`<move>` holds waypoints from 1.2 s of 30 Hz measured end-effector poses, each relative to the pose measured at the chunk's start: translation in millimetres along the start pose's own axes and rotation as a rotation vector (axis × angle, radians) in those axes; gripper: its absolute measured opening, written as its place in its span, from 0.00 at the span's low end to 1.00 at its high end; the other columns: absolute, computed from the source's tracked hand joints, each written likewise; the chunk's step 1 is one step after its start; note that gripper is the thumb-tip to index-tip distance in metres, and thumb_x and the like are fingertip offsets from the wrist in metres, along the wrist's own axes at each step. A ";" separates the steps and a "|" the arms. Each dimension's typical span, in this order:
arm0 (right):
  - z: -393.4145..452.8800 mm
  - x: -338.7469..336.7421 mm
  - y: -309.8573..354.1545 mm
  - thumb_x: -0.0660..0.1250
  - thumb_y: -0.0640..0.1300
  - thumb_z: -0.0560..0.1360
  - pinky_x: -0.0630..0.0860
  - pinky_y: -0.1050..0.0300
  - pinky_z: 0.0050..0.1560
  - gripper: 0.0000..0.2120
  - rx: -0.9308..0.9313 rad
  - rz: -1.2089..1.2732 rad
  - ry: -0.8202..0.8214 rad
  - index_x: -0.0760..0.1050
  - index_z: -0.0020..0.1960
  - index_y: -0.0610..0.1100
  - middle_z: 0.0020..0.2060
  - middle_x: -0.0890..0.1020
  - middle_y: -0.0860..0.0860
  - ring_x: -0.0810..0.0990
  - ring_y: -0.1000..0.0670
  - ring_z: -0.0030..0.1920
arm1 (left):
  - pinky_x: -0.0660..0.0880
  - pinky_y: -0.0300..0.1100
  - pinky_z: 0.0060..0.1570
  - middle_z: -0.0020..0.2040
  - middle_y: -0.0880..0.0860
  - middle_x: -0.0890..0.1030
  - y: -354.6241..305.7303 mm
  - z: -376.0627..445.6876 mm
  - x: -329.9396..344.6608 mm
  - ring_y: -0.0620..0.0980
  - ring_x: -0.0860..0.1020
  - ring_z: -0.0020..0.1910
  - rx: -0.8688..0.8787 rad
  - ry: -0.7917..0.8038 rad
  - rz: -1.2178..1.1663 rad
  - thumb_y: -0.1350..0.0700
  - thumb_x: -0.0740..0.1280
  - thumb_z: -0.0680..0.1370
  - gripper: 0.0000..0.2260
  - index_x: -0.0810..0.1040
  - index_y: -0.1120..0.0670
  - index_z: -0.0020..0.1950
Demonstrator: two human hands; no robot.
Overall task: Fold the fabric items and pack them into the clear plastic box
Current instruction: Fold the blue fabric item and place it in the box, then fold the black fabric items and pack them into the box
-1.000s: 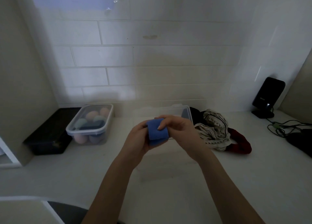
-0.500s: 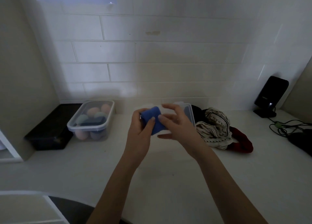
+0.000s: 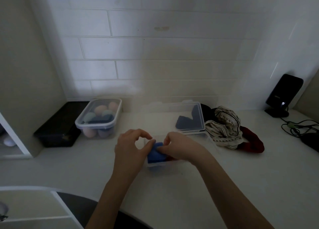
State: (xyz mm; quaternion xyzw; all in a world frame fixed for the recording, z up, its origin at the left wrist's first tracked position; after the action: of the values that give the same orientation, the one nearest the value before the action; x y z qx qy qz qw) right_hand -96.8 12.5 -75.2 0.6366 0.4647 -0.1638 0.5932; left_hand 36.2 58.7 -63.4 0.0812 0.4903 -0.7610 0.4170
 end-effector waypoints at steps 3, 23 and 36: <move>6.4 8.6 -0.4 0.68 0.50 0.72 0.74 0.54 0.43 0.13 -0.014 -0.128 -0.018 0.77 0.46 0.39 0.47 0.83 0.41 0.79 0.46 0.45 | 0.71 0.34 0.44 0.44 0.43 0.76 9.7 -1.9 9.7 0.42 0.76 0.45 -0.103 0.091 -0.167 0.60 0.71 0.71 0.08 0.78 0.47 0.38; 3.2 -61.1 7.1 0.71 0.45 0.72 0.71 0.64 0.29 0.13 -0.339 0.275 -0.348 0.71 0.33 0.45 0.27 0.74 0.52 0.72 0.59 0.25 | 0.70 0.42 0.43 0.52 0.54 0.80 -18.2 5.9 34.7 0.53 0.78 0.46 -0.162 0.721 0.679 0.55 0.64 0.75 0.10 0.79 0.53 0.55; 72.9 -99.4 -101.1 0.67 0.49 0.73 0.69 0.55 0.38 0.12 -0.015 -0.189 -0.452 0.70 0.36 0.44 0.34 0.75 0.49 0.79 0.42 0.43 | 0.70 0.43 0.46 0.59 0.53 0.76 -4.2 5.8 24.5 0.53 0.76 0.55 -0.159 0.735 0.662 0.63 0.64 0.74 0.16 0.74 0.50 0.59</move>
State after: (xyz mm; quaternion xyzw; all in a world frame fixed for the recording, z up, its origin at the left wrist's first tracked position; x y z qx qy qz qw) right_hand -202.4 -106.9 -78.4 0.5330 0.3791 -0.3535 0.6688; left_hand 19.3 41.1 -70.6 0.4632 0.6093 -0.4691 0.4407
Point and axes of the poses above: each hand's wrist, its own z-axis towards the middle knuckle, its own x-axis out of the palm, y = z × x, the point moved 8 cm from there along z, towards the middle knuckle
